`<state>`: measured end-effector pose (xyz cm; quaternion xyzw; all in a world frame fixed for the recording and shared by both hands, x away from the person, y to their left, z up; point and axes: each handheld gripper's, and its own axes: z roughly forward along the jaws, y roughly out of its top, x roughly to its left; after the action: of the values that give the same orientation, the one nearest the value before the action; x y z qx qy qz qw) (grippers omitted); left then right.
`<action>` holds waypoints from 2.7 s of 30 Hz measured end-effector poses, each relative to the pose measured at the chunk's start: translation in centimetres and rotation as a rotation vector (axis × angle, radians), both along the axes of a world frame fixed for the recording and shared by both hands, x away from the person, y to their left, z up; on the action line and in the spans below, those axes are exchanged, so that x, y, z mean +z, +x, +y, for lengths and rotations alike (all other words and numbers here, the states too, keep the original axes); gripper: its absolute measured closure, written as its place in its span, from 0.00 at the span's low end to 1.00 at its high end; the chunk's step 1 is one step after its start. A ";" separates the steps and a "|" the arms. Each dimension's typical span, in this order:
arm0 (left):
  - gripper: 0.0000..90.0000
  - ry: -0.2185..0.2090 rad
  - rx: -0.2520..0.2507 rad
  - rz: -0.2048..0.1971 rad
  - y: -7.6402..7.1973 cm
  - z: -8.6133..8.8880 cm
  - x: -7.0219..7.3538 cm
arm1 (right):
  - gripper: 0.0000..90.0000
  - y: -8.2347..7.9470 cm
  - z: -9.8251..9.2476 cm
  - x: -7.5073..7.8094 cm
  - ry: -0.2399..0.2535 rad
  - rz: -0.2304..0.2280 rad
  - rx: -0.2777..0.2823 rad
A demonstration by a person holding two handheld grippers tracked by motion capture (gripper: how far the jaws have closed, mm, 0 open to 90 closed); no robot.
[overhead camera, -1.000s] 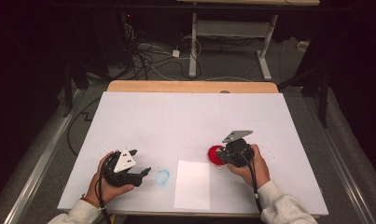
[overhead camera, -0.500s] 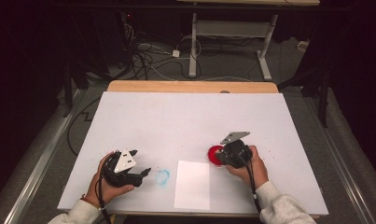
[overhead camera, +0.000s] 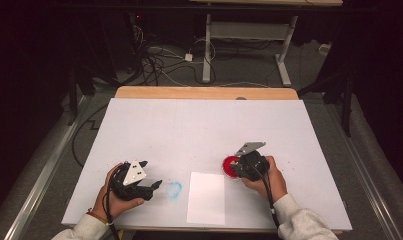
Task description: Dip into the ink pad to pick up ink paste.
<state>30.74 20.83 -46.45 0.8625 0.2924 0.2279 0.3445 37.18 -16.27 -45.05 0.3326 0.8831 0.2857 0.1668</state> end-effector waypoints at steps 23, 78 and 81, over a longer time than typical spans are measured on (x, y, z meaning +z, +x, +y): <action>0.23 0.016 0.014 -0.017 0.0 0.0 0.0 | 0.85 0.3 -0.3 0.0 0.030 0.028 -0.003; 0.23 -0.007 0.008 0.001 0.5 0.2 -0.2 | 0.84 -1.0 -3.7 6.4 0.200 -0.152 0.024; 0.23 -0.011 0.005 -0.009 0.2 0.2 -0.1 | 0.84 -1.3 -3.6 6.7 0.205 -0.160 0.031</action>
<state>30.94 21.02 -46.54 0.8588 0.2942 0.2307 0.3502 35.84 -19.88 -38.33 0.3104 0.8382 0.4025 0.1977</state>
